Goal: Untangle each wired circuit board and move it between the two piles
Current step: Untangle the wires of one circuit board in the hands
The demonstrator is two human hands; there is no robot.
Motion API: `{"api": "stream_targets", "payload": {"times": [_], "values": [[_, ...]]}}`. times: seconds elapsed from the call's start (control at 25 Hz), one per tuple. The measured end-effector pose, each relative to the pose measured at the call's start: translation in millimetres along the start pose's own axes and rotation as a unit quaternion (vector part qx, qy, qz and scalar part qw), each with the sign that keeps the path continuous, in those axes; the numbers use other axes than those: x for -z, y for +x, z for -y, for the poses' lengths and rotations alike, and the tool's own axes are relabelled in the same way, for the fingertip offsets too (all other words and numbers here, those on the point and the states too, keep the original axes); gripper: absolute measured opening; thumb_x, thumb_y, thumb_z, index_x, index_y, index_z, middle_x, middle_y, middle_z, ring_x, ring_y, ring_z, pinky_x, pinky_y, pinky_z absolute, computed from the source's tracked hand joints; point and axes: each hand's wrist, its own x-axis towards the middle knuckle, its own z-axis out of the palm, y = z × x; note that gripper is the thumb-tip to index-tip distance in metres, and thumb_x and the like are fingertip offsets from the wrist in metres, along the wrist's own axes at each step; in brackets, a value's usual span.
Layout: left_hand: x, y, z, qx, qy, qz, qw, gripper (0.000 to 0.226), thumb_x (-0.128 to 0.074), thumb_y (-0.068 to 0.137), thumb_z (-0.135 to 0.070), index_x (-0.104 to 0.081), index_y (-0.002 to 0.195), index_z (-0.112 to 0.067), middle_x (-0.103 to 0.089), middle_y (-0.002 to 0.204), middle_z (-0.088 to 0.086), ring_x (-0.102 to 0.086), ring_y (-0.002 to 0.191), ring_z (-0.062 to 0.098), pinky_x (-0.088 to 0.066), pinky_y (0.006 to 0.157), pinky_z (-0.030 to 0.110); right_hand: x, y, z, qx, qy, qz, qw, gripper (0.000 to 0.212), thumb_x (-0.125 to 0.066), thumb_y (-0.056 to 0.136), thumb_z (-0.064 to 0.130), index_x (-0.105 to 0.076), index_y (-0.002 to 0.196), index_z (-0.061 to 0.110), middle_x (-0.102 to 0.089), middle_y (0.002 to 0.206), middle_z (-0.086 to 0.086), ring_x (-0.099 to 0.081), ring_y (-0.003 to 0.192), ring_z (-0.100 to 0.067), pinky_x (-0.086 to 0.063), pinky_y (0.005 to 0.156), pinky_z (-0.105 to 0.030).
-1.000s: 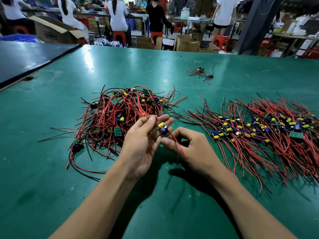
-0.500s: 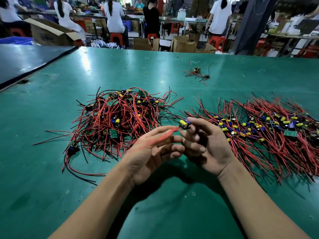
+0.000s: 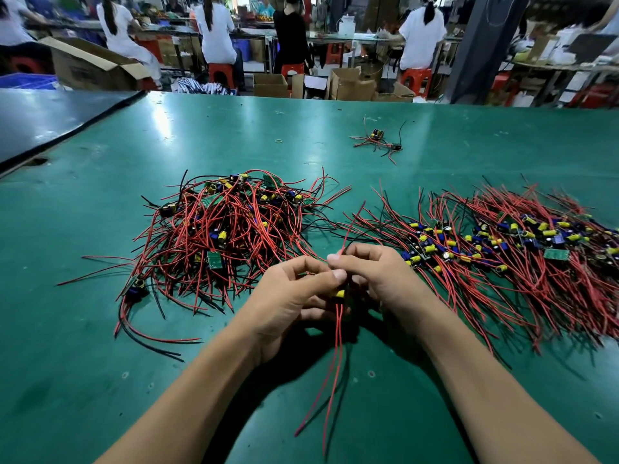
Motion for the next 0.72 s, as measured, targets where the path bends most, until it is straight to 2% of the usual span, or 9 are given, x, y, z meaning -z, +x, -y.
{"api": "stream_targets", "payload": {"times": [0.08,0.16,0.2,0.32,0.44,0.52,0.6,0.64,0.72], "values": [[-1,0,2,-0.012,0.029,-0.009,0.999,0.012,-0.074,0.079,-0.008,-0.063,0.083,-0.006,-0.068,0.069,0.011,-0.063,0.051,0.017,-0.052,0.046,0.023,2,3,0,0.038,-0.081,-0.041,0.995,0.023,-0.071,0.092,0.024,-0.069,0.075,0.008,-0.051,0.061,-0.006,-0.040,0.046,-0.012,-0.032,0.045,-0.022],[-3,0,3,-0.012,0.046,-0.010,0.999,0.006,-0.070,0.084,-0.003,-0.067,0.081,-0.007,-0.067,0.066,0.010,-0.061,0.048,0.015,-0.049,0.044,0.021,4,3,2,0.056,-0.107,-0.038,0.992,0.026,-0.063,0.098,0.026,-0.076,0.084,0.009,-0.052,0.059,0.000,-0.039,0.045,-0.010,-0.031,0.044,-0.019],[-4,0,2,-0.010,0.053,-0.012,0.998,0.011,-0.069,0.085,-0.002,-0.069,0.077,-0.010,-0.066,0.065,0.010,-0.059,0.047,0.015,-0.048,0.043,0.020,4,2,3,0.058,-0.105,-0.029,0.992,0.027,-0.061,0.099,0.028,-0.078,0.086,0.011,-0.052,0.060,0.002,-0.038,0.045,-0.009,-0.030,0.044,-0.019],[-6,1,1,-0.003,0.068,-0.027,0.997,0.024,-0.066,0.087,-0.003,-0.073,0.067,-0.015,-0.062,0.067,0.011,-0.057,0.049,0.015,-0.049,0.043,0.021,5,1,5,0.010,-0.013,0.007,1.000,0.031,-0.057,0.100,0.034,-0.079,0.089,0.015,-0.051,0.064,0.008,-0.034,0.044,-0.007,-0.026,0.041,-0.018],[-10,-1,3,-0.019,0.074,-0.033,0.997,0.021,-0.065,0.091,-0.011,-0.072,0.071,-0.013,-0.061,0.073,0.011,-0.057,0.058,0.020,-0.054,0.048,0.025,6,0,7,-0.031,0.031,0.020,0.999,0.034,-0.056,0.100,0.039,-0.076,0.083,0.018,-0.048,0.055,0.012,-0.034,0.039,-0.005,-0.027,0.039,-0.016],[-11,-1,5,-0.031,0.081,-0.034,0.996,0.018,-0.064,0.092,-0.015,-0.071,0.077,-0.007,-0.063,0.073,0.009,-0.060,0.063,0.021,-0.057,0.053,0.027,5,1,5,-0.024,0.025,0.015,0.999,0.033,-0.060,0.096,0.040,-0.075,0.078,0.018,-0.050,0.059,0.007,-0.039,0.047,-0.008,-0.031,0.044,-0.018],[-10,-1,5,-0.031,0.085,-0.033,0.995,0.017,-0.063,0.092,-0.014,-0.070,0.081,-0.003,-0.067,0.075,0.008,-0.063,0.065,0.020,-0.058,0.057,0.026,5,2,2,-0.004,0.029,0.017,0.999,0.031,-0.067,0.089,0.042,-0.075,0.076,0.016,-0.053,0.069,-0.008,-0.045,0.058,-0.021,-0.039,0.052,-0.024],[-9,-1,5,-0.028,0.079,-0.032,0.996,0.017,-0.062,0.093,-0.012,-0.070,0.082,-0.002,-0.067,0.077,0.010,-0.066,0.065,0.021,-0.058,0.057,0.026,5,2,0,0.004,0.030,0.021,0.999,0.030,-0.070,0.087,0.042,-0.075,0.078,0.014,-0.050,0.073,-0.017,-0.043,0.063,-0.027,-0.040,0.055,-0.027],[-9,-2,4,-0.022,0.055,-0.028,0.998,0.012,-0.062,0.092,-0.008,-0.069,0.085,-0.002,-0.068,0.077,0.015,-0.070,0.063,0.023,-0.057,0.053,0.025,6,1,-4,0.014,0.027,0.029,0.999,0.029,-0.077,0.083,0.042,-0.076,0.085,0.013,-0.050,0.082,-0.021,-0.042,0.071,-0.031,-0.041,0.057,-0.029]]}}
